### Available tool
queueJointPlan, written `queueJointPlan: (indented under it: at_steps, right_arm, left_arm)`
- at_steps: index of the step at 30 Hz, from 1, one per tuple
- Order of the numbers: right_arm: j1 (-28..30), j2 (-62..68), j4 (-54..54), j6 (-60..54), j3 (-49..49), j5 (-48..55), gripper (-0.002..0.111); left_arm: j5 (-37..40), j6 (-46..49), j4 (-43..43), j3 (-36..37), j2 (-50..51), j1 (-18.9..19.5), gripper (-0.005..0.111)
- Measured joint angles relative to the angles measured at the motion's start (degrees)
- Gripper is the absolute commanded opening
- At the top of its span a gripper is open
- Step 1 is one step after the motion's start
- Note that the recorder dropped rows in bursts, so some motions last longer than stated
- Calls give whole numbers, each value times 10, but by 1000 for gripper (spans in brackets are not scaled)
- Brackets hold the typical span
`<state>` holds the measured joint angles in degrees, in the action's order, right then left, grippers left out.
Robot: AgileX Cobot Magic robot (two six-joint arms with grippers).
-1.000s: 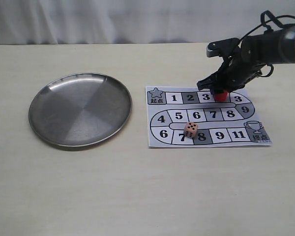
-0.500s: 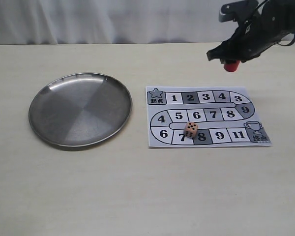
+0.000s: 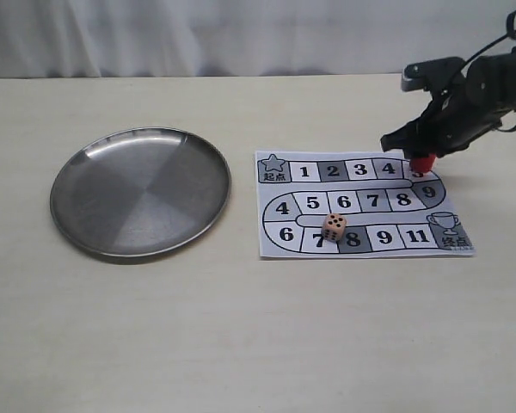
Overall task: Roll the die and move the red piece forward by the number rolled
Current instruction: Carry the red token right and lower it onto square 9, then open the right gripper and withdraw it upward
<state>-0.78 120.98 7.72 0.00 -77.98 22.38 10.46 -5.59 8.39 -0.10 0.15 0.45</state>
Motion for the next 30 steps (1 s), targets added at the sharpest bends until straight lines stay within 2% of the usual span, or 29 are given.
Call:
queueJointPlan:
  at_steps: [4,6,9,10,11,13,16,23,30]
  right_arm:
    - [0,25,0,0,0,-16,7]
    - [0,26,0,0,0,-18,23]
    - [0,26,0,0,0,-18,56]
    - [0,29,0,6,0,-16,61]
    - [0,31,0,13,0,-12,61]
    - [0,18,-10,20,1,-11,49]
    - [0,-53,-35,24,1,-28,7]
    - [0,-221,-42,24,19,-56,4]
    - [0,-394,-42,24,182,-183,4]
  left_arm:
    - [0,0,0,0,0,0,0]
    - [0,0,0,0,0,0,0]
    - [0,0,0,0,0,0,0]
    - [0,0,0,0,0,0,0]
    - [0,0,0,0,0,0,0]
    - [0,0,0,0,0,0,0]
    - [0,0,0,0,0,0,0]
    - [0,0,0,0,0,0,0]
    - [0,0,0,0,0,0,0]
